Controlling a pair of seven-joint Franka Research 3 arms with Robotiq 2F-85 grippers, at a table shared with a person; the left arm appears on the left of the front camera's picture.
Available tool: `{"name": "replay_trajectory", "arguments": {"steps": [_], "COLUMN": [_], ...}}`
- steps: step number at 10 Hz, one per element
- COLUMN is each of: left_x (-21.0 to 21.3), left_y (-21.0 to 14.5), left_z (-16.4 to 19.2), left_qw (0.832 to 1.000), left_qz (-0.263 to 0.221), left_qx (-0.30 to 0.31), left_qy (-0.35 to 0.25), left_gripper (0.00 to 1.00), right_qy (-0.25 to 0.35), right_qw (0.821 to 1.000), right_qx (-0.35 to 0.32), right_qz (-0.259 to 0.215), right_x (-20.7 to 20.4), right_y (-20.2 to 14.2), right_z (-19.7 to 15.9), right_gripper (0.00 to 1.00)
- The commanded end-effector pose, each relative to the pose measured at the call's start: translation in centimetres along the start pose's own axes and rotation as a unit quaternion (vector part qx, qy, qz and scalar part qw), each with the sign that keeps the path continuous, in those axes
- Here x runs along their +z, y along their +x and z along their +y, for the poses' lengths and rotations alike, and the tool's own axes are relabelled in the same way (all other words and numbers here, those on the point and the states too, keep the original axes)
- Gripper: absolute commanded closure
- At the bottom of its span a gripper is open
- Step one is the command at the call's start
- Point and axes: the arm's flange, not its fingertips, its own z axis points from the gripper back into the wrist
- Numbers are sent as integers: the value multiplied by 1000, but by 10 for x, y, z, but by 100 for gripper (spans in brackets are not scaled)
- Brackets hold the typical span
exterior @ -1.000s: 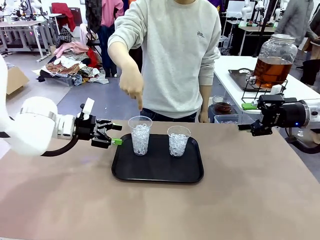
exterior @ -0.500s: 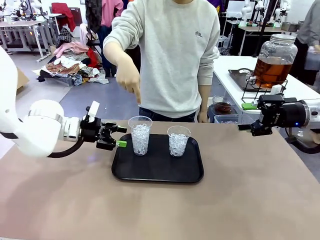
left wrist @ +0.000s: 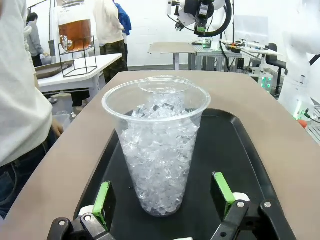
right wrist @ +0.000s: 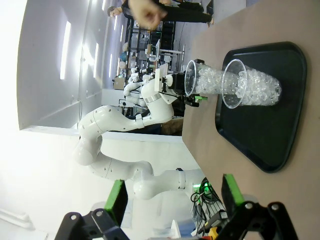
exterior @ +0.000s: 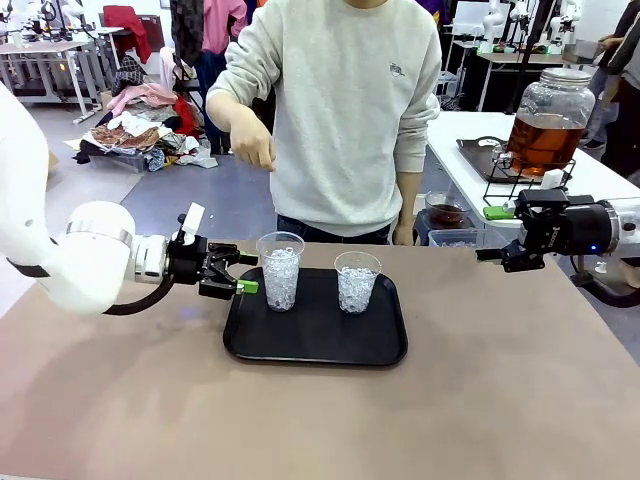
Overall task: Pour the drink into the iced cup.
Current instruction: Pick up the iced cup indicated by the human and present it to them.
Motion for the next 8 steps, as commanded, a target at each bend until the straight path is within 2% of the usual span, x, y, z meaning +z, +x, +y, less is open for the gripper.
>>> {"name": "replay_trajectory", "arguments": {"steps": [1, 8], "left_x": [-9, -31], "left_y": [0, -4], "left_z": [7, 20], "left_qw": [1000, 1000], "left_qz": [-18, -18], "left_qx": [-7, -2], "left_qy": [14, 5], "left_gripper": [0, 0], "right_qy": [0, 0], "right_qw": [1000, 1000], "right_qx": [1, 1], "right_qz": [-3, -3], "right_x": [0, 0], "right_y": [0, 0], "right_z": [1, 1], "right_gripper": [0, 0]}}
